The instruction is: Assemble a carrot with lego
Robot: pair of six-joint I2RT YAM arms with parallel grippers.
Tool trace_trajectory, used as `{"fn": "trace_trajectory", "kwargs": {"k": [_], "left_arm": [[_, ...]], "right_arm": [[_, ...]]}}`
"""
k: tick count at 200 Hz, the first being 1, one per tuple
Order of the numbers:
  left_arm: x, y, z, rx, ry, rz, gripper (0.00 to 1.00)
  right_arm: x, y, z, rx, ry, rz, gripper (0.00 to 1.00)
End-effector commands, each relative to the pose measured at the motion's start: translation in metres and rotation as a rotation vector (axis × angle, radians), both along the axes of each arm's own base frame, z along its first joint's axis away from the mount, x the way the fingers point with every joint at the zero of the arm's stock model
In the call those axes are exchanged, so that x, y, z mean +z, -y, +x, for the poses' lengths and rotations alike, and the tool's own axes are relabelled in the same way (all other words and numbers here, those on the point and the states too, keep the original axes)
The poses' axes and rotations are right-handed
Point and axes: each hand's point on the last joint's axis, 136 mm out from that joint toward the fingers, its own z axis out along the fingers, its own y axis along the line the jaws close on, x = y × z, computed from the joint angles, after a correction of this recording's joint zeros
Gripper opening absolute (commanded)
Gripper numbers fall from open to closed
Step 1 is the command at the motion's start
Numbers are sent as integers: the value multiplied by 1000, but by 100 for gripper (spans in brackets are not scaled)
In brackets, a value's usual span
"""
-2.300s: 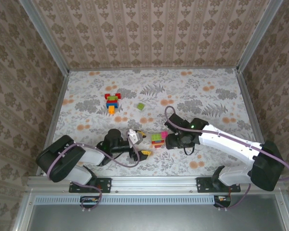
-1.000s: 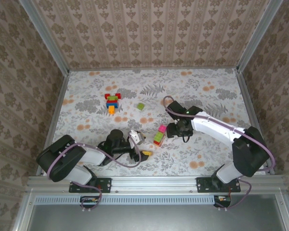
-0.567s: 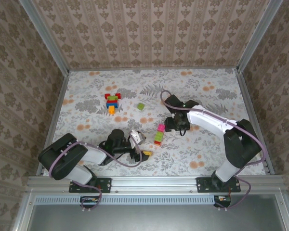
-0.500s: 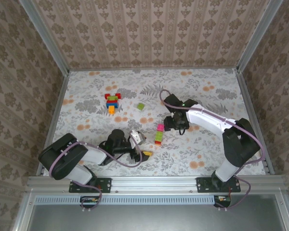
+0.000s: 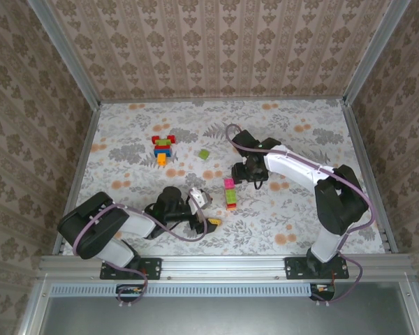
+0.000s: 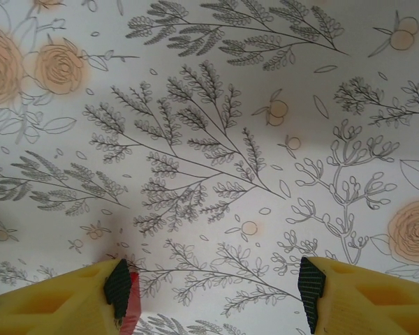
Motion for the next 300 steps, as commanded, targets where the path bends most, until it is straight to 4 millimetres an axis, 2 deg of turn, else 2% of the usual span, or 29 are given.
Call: {"fn": "trace_trajectory", "kwargs": {"k": [1,41,83,138,160,180,200,226,271,300], "left_arm": [[1,5,2,-13,15,6,96],[1,5,3,-11,16,6,96],[0,5,3,-8,13,10,96],[-1,5,3,-7,11,13,96],[0,5,4,-5,11,14,96],[1,6,4,-7,13,11,96],[3,4,3,-4,17,5,96],[7,0,5,20,28,-4,96],[9,-6,8,66,-4,-20,96],[8,-9,11,85,-14,-24,96]], "right_arm": [[3,-8,6,22,-4,28,67],[4,-23,7,64,-10,72,67],[4,-41,-1,149,-35,117,67],[3,-45,-3,216,-36,87,68],[12,-38,9,187,32,51,68],[30,-28,29,163,113,-11,68],[46,-29,52,176,146,-48,70],[49,-53,79,261,124,-47,71],[20,-103,112,522,47,17,75],[10,-120,124,603,43,58,75]]}}
